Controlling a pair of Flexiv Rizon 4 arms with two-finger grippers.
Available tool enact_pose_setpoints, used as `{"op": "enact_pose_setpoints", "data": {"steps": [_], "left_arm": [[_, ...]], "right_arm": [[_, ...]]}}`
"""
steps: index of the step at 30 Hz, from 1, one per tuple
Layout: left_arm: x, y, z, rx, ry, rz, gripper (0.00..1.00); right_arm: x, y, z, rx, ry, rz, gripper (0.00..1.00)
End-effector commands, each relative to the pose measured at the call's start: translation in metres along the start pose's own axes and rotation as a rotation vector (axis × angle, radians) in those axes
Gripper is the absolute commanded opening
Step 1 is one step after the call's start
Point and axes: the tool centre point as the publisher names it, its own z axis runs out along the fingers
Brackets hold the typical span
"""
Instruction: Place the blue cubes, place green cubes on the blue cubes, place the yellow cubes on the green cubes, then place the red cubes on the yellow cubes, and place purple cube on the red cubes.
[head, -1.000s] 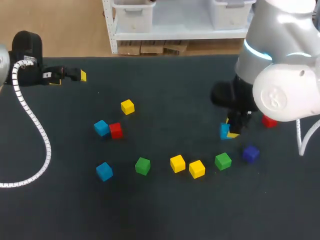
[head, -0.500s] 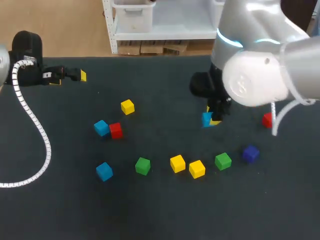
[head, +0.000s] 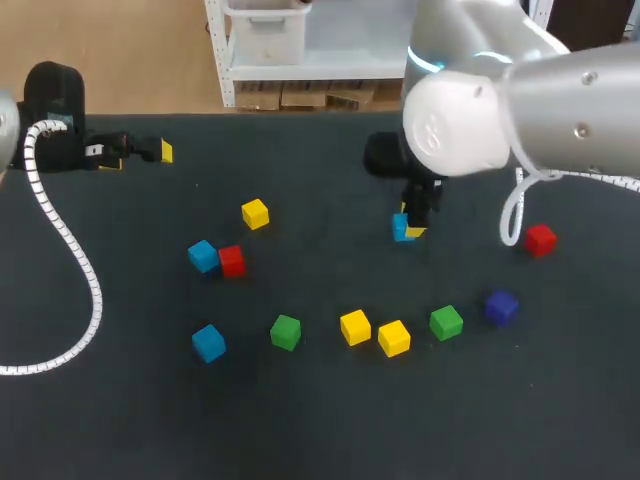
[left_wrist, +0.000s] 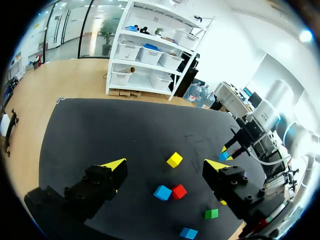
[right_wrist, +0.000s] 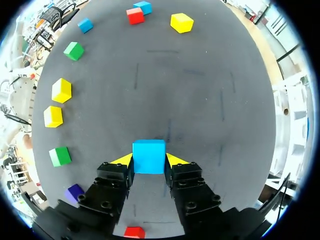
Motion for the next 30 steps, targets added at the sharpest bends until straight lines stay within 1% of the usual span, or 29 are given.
{"op": "enact_pose_setpoints", "data": {"steps": [1,5,14,25,26,27,28,29,30], "left_arm": [[0.001,0.002,0.000,0.011,-0.006,0.002,1.00],[0.001,0.002,0.000,0.011,-0.006,0.002,1.00],[0.001,0.002,0.000,0.011,-0.006,0.002,1.00],[0.001,0.002,0.000,0.011,-0.006,0.002,1.00],[0.001,0.002,0.000,0.011,-0.006,0.002,1.00],[0.001,0.002,0.000,0.011,-0.006,0.002,1.00],[0.001,0.002,0.000,0.011,-0.006,0.002,1.00],[0.001,0.002,0.000,0.011,-0.006,0.002,1.00],[0.001,0.002,0.000,0.011,-0.006,0.002,1.00]], "right_arm": [[0.002,-0.005,0.002,-0.034,-0.003,0.003,0.00],[0.003,-0.004,0.003,-0.025,-0.005,0.014,0.00],[0.005,-0.001,0.009,-0.049,-0.023,0.050,0.00],[0.006,-0.001,0.012,-0.051,-0.028,0.064,0.00],[0.006,0.000,0.013,-0.052,-0.026,0.063,0.05],[0.006,0.001,0.013,-0.051,-0.025,0.061,0.21],[0.006,0.001,0.013,-0.050,-0.023,0.059,0.34],[0.006,0.001,0.013,-0.050,-0.022,0.058,0.42],[0.006,0.001,0.013,-0.049,-0.021,0.058,0.46]]}}
